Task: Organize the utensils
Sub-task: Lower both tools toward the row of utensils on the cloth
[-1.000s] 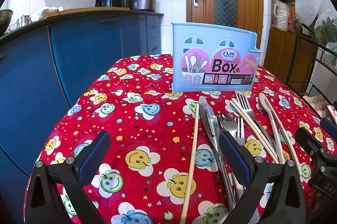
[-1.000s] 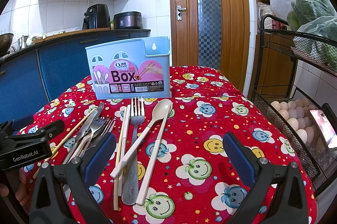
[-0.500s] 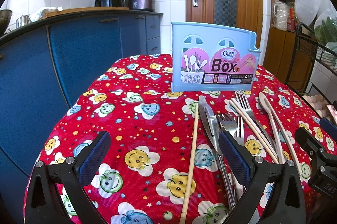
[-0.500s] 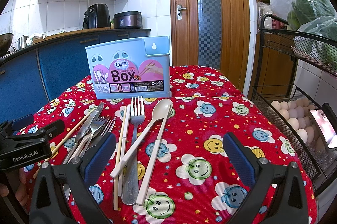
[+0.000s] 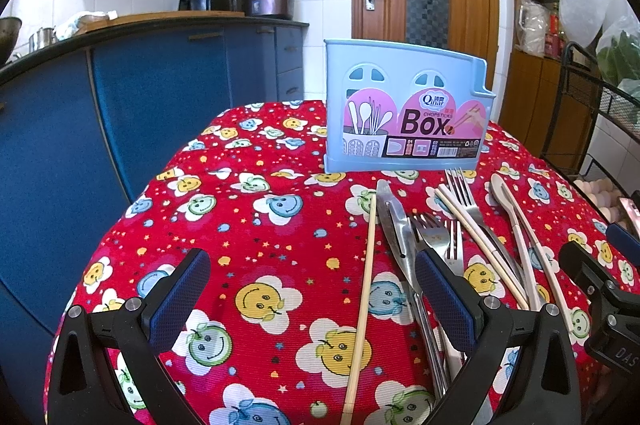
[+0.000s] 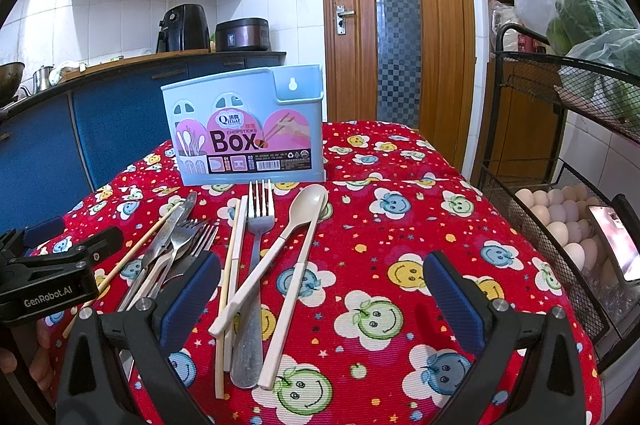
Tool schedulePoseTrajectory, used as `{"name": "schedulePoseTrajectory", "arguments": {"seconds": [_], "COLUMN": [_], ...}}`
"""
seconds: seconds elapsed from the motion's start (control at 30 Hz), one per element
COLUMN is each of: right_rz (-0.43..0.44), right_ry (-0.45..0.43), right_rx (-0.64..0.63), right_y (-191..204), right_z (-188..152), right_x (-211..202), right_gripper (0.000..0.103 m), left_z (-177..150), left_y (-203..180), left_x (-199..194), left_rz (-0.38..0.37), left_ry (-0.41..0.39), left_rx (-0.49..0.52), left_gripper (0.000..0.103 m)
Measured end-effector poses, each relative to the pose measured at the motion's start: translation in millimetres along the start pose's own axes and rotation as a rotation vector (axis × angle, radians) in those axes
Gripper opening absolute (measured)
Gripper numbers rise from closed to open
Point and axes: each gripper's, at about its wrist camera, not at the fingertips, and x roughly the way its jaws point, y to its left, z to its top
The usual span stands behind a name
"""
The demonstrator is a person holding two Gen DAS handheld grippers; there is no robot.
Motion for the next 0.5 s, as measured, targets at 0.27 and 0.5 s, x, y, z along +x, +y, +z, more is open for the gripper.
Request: {"name": "schedulePoseTrajectory", "arguments": {"seconds": [0.27, 0.5], "right_rz": [0.033, 0.094], "right_ry": [0.037, 0.132], "right_rx": [0.031, 0.093], "right_y": [-5.0, -18.6], "right_z": [1.5, 12.5], "right_x": [6.9, 16.6], "right_gripper": [0.103, 0.103], "left_z": [-1.2, 8.3], "left_y": [-6.6, -0.6], "left_x": [2.5, 8.6], "left_rz": [0.002, -0.035], "left_ry": [0.015, 0.062], "left_rx": [0.009, 0.001], "left_gripper": [0.102, 0.102]}}
